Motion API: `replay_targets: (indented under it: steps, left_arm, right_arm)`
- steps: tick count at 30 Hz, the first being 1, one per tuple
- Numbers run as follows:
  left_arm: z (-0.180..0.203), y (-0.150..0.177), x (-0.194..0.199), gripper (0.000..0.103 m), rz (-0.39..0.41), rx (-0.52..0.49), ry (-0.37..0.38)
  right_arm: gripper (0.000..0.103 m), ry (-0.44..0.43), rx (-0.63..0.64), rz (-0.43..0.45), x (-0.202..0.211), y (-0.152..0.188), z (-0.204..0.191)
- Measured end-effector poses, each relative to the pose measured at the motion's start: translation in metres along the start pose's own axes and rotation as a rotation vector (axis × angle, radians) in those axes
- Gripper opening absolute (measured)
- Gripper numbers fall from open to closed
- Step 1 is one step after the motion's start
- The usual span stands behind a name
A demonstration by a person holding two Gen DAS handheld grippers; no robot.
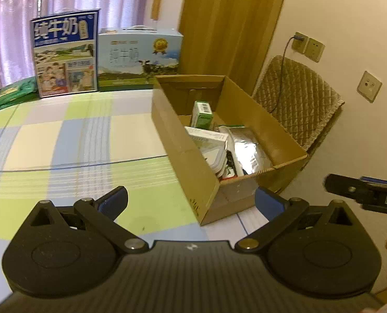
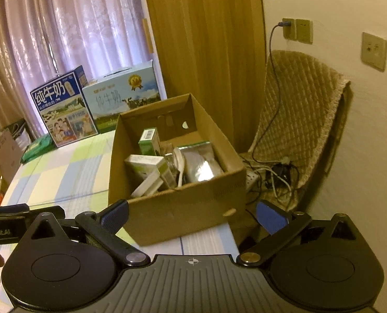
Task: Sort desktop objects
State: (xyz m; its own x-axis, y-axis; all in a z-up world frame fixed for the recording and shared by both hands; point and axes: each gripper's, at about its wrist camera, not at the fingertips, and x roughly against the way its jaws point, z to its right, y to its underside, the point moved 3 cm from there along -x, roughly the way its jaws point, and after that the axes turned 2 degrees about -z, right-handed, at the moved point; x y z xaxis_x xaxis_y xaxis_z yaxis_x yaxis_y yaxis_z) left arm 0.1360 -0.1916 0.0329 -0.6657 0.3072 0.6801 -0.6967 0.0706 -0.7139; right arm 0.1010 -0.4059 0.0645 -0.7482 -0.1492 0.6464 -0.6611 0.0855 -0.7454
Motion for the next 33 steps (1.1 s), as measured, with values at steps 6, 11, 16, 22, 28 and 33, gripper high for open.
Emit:
replay_targets:
  steps: [6,11,16,22,28,33]
  left_arm:
    - [0.004,0.011,0.022,0.102,-0.001,0.006,-0.018]
    - [0.008,0.02,0.039,0.102,-0.005,0.017,-0.005]
    - [0.011,0.028,0.049,0.102,-0.022,0.015,0.007]
    - [0.011,0.035,0.052,0.102,-0.032,0.01,-0.007]
    - [0.014,0.039,0.052,0.102,-0.038,0.01,0.002]
    - [0.016,0.039,0.053,0.102,-0.038,0.008,0.003]
  right_arm:
    - [0.101,0.004,0.003,-0.017,0.026,0.009,-0.001]
    - [0.101,-0.004,0.005,-0.03,0.039,0.013,-0.007]
    - [0.101,-0.047,0.038,-0.061,0.046,0.02,-0.015]
    - [0.101,-0.04,0.074,-0.059,0.053,0.024,-0.021]
    - [0.101,-0.047,0.085,-0.055,0.054,0.025,-0.027]
    - [0.101,-0.052,0.084,-0.058,0.053,0.027,-0.028]
